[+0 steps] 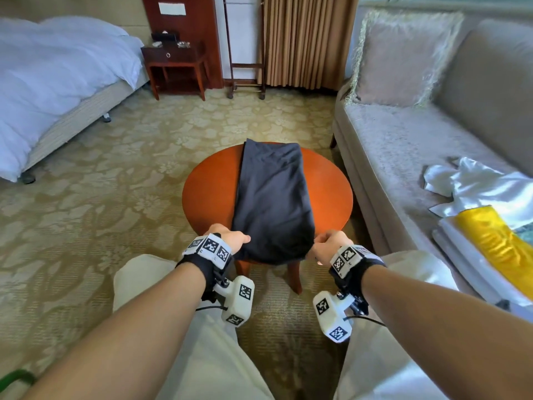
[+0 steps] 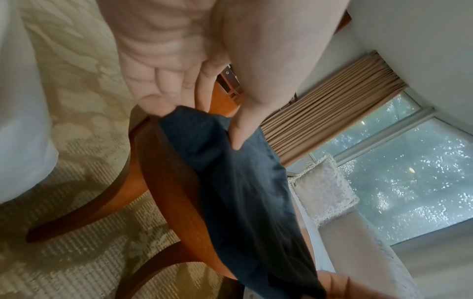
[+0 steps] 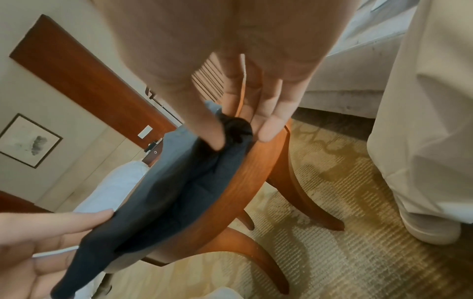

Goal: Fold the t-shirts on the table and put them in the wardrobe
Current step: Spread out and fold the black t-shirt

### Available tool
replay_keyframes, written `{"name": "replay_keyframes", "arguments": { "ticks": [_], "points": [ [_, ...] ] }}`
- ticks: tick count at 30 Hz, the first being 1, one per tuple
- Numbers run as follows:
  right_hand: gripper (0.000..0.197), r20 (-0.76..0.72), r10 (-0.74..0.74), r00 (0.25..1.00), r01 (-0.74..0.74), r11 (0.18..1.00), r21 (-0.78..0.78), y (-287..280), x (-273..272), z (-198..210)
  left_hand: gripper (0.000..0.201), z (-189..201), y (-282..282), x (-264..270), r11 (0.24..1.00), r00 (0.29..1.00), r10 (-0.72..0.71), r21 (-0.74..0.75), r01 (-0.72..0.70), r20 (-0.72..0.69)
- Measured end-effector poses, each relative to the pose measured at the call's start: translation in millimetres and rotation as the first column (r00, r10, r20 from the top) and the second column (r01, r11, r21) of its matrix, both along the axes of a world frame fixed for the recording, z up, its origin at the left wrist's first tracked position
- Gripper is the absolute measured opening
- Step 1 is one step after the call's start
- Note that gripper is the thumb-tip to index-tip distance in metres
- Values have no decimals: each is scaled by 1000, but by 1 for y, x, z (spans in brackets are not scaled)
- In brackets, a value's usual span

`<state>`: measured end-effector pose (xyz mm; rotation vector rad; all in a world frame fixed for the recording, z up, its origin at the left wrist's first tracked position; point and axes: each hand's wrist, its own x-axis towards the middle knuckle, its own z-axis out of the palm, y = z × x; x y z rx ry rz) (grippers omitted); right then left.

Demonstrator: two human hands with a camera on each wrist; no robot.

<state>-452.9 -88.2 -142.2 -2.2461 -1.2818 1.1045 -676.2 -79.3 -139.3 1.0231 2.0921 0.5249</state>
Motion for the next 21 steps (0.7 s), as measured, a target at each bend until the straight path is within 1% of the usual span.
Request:
{"name": "replay_keyframes", "arguments": {
  "ticks": [3,6,9,12,13,15,17,18,19,20,21],
  "points": [
    [22,19,-25,1000,24,999,40,-3,3,-1,48,-4,-5,2,998,997,49,34,-51,54],
    [14,-40,-67,997,68,997,36,-9,5,2,45,-7,-7,4,993,985,99,45,-106,138],
    [3,-127,-69,990,66,997,-28,-20,7,5,35,-11,-10,5,993,961,112,19,-120,254],
    [10,-162,-44,986,25,993,-113,-26,10,10,29,-12,-15,3,992,924,124,-18,-126,361],
    [16,-156,-64,986,46,992,-118,-25,11,11,28,-14,-16,3,990,911,135,-27,-136,389],
    [33,-178,-126,976,110,989,-99,-23,15,15,36,-16,-19,1,989,888,144,-40,-140,436],
    [46,-245,-172,954,160,985,-70,-17,18,11,47,-20,-23,0,990,862,138,-50,-130,488],
    [48,-269,-165,949,152,986,-70,-15,18,9,50,-20,-24,-1,991,842,135,-56,-123,522],
    [46,-275,-162,948,145,986,-81,-15,16,9,49,-21,-26,-2,991,824,131,-64,-115,552],
    [38,-271,-148,951,127,988,-92,-16,14,11,46,-21,-28,-3,992,810,124,-70,-102,573],
    [26,-274,-129,953,105,989,-102,-19,10,13,42,-20,-30,-3,993,802,114,-74,-87,586]
  ]
}}
